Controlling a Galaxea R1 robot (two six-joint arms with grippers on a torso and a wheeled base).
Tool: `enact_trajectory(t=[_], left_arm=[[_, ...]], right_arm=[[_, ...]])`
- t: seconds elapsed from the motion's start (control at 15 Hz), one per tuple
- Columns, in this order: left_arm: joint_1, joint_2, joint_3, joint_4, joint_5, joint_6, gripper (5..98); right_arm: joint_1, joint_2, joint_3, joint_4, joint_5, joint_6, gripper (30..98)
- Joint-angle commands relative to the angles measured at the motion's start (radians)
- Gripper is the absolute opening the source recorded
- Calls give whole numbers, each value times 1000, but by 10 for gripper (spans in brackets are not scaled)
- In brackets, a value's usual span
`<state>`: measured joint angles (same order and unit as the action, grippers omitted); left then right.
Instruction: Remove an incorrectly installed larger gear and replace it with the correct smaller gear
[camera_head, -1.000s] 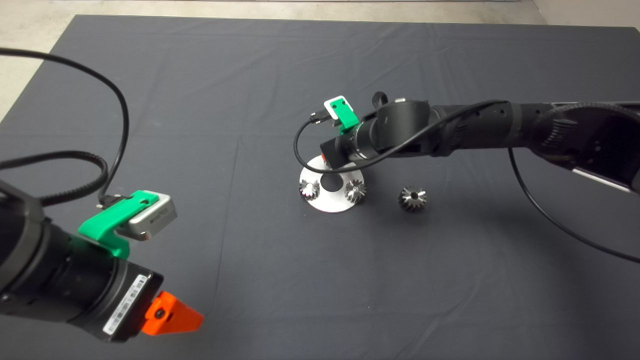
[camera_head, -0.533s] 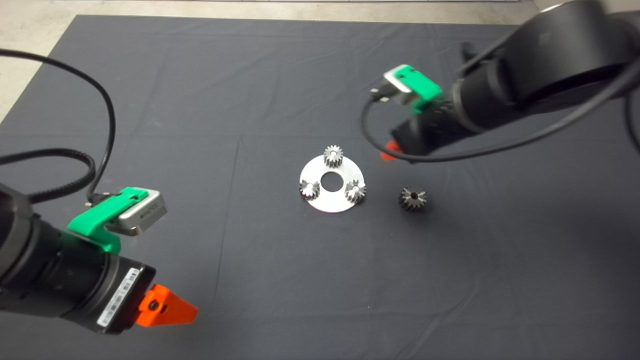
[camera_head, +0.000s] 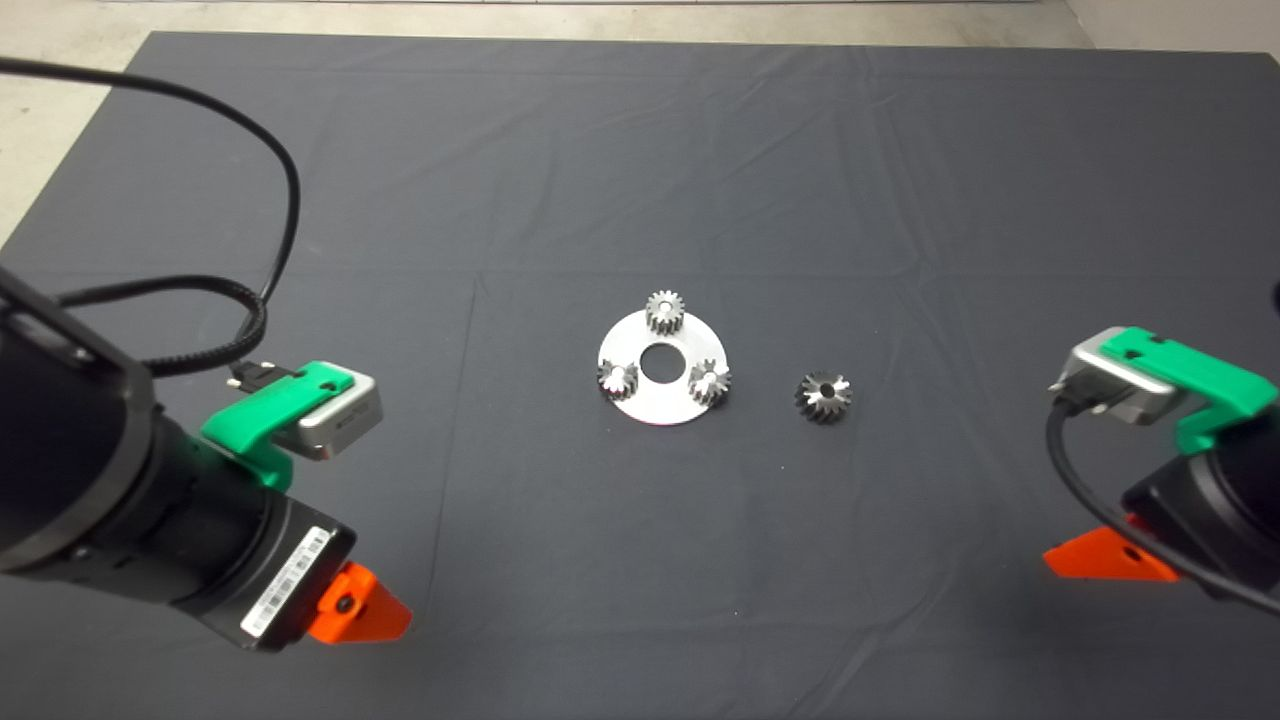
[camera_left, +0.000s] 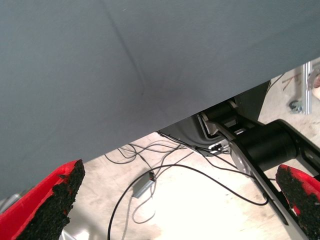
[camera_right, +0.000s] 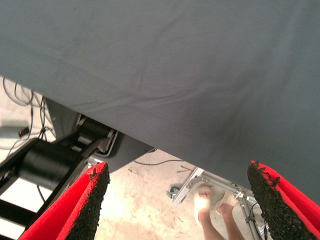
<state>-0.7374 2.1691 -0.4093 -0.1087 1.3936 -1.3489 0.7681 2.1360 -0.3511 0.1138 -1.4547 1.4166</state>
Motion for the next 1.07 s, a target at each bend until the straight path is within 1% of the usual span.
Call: enact_trajectory(t=[0.0, 0.07, 0.13, 0.2, 0.27, 0.33, 0.4, 0.47, 0.53, 0.6, 0.67, 0.73, 0.8, 0.87, 0.93, 1.0], left_arm=[[-42, -19, -6, -14, -18, 13, 981], [-47, -14, -21, -14, -30, 17, 981], [-49, -12, -24, -14, -51, 21, 981], [-57, -2, -17, -14, -62, 24, 981], [-60, -8, -25, -14, -64, 36, 981], [-62, -23, -42, -14, -62, 39, 981], [-63, -34, -76, -14, -52, 51, 981], [-63, -28, -93, -15, -51, 89, 981], [-63, -16, -92, -23, -54, 108, 981], [-63, -18, -89, -44, -50, 115, 981], [-63, -21, -86, -54, -44, 136, 981], [-65, -21, -78, -58, -36, 169, 981], [-65, -27, -78, -65, -27, 171, 981], [-65, -43, -78, -75, -25, 171, 981], [-65, -54, -74, -83, -31, 172, 981], [-65, -53, -52, -85, -42, 171, 981]], right_arm=[[19, 48, 8, 43, 5, 4, 740], [19, 63, 7, 41, 0, 12, 769], [19, 63, 6, 42, 0, 16, 779], [17, 71, 6, 41, 4, 16, 789], [16, 73, 6, 42, 4, 16, 823], [15, 52, 6, 43, 2, 18, 824], [13, 27, 8, 43, 6, 19, 824], [13, 32, 6, 43, 9, 17, 826], [16, 53, 3, 43, 8, 16, 858], [13, 59, 7, 44, 7, 21, 880], [13, 47, 9, 44, 7, 19, 880], [13, 52, 9, 46, 8, 21, 914], [13, 47, 8, 46, 8, 21, 929], [13, 43, 9, 46, 8, 21, 930], [13, 48, 9, 46, 10, 19, 931], [13, 57, 9, 46, 10, 19, 964]])
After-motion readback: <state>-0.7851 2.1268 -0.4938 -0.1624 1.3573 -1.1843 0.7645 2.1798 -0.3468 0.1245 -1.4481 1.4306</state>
